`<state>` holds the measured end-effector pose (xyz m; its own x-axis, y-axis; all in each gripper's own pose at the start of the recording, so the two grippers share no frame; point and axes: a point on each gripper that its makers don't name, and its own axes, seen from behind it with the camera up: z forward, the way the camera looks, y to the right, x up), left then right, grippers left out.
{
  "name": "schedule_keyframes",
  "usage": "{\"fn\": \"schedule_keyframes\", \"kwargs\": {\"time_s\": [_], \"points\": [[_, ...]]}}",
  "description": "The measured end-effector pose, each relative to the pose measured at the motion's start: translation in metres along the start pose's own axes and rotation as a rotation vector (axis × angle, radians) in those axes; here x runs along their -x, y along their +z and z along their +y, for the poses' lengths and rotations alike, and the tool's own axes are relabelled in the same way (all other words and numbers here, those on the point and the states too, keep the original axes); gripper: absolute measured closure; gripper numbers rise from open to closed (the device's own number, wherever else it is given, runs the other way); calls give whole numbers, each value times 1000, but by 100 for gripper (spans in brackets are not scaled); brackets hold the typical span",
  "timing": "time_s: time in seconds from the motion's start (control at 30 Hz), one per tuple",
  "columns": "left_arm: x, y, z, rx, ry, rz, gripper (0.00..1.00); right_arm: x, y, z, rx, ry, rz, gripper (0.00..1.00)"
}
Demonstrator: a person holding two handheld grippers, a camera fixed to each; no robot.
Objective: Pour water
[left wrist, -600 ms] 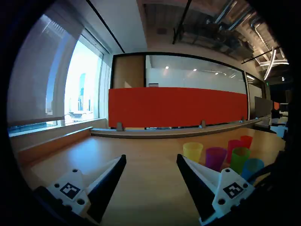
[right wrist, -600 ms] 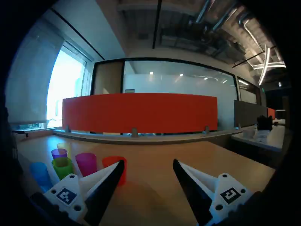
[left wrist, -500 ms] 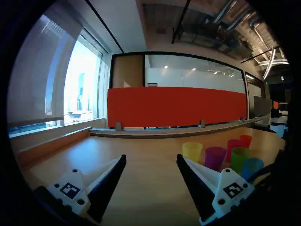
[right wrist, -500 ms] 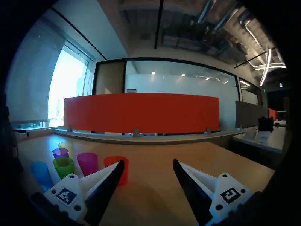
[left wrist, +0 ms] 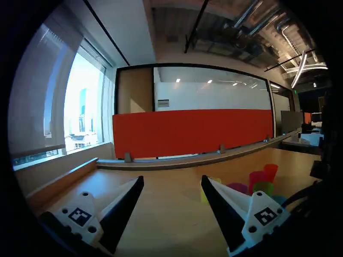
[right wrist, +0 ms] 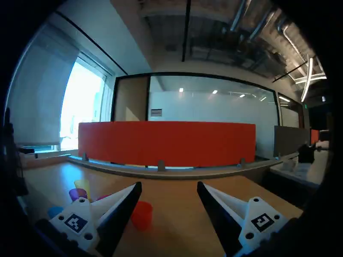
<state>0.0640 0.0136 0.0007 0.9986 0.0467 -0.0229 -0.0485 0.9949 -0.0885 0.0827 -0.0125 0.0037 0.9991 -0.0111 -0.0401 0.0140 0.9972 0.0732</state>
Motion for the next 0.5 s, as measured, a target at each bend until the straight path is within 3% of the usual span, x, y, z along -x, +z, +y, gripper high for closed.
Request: {"fn": "schedule_keyframes", "kwargs": {"time_s": [0.3,0.5], "points": [[-25,6,8,68,30,-49,0,-46,5,-6,-16,15,2,0],[-39,9,14,125,36,-54,0,-64,9,-11,-30,-40,-2,0]]}}
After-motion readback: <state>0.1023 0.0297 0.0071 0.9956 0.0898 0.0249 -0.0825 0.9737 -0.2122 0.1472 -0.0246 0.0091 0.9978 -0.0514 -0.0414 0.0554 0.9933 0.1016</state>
